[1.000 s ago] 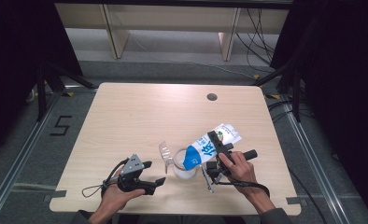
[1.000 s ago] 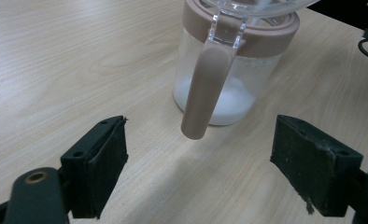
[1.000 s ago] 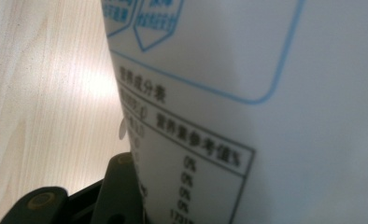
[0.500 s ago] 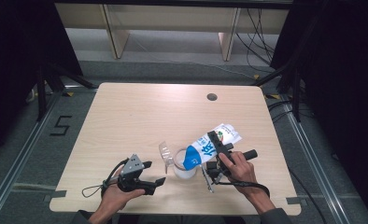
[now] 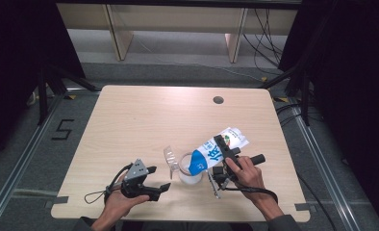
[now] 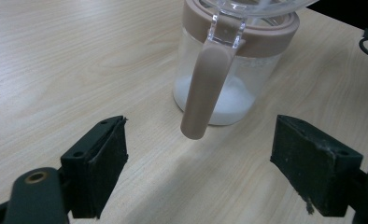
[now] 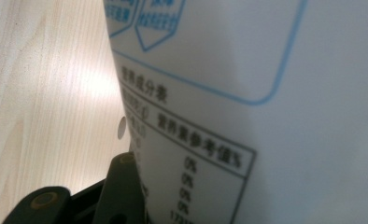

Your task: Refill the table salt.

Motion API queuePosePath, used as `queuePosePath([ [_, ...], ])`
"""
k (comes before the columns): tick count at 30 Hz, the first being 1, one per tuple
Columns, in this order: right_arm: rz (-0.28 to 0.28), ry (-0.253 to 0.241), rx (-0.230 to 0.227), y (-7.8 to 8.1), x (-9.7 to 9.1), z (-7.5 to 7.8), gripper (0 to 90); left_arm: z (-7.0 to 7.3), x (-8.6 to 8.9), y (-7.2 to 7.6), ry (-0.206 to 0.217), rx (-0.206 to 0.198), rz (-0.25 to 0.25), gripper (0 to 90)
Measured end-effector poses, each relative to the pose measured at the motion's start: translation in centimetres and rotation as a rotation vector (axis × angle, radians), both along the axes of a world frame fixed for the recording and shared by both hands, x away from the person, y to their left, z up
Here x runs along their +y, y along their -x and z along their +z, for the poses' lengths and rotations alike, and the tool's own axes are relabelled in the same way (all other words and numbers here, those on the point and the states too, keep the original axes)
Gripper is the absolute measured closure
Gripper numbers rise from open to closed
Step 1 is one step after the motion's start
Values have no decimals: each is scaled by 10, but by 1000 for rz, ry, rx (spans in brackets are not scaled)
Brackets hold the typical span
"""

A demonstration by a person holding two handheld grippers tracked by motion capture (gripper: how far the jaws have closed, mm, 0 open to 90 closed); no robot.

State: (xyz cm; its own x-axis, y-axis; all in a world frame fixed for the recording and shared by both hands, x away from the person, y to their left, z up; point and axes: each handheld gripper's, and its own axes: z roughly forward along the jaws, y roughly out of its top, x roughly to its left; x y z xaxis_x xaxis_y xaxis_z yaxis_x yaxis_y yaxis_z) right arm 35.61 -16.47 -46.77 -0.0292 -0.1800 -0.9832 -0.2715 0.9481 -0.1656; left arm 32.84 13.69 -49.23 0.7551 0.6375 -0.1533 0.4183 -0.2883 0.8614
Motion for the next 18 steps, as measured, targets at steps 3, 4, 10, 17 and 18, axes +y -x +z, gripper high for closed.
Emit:
queuePosePath([
  [3,18,-14,-9,-1,0,-2,593,0,0,0,0,0,0,177],
  [4,18,-14,-9,-1,0,-2,593,0,0,0,2,0,1,177],
  [10,16,-14,-10,0,0,-1,595,0,0,0,0,0,-1,176],
  [17,18,2,-15,-1,0,-1,596,0,0,0,6,-1,1,177],
  [18,23,17,-21,-1,0,0,597,0,0,0,3,-2,6,177],
])
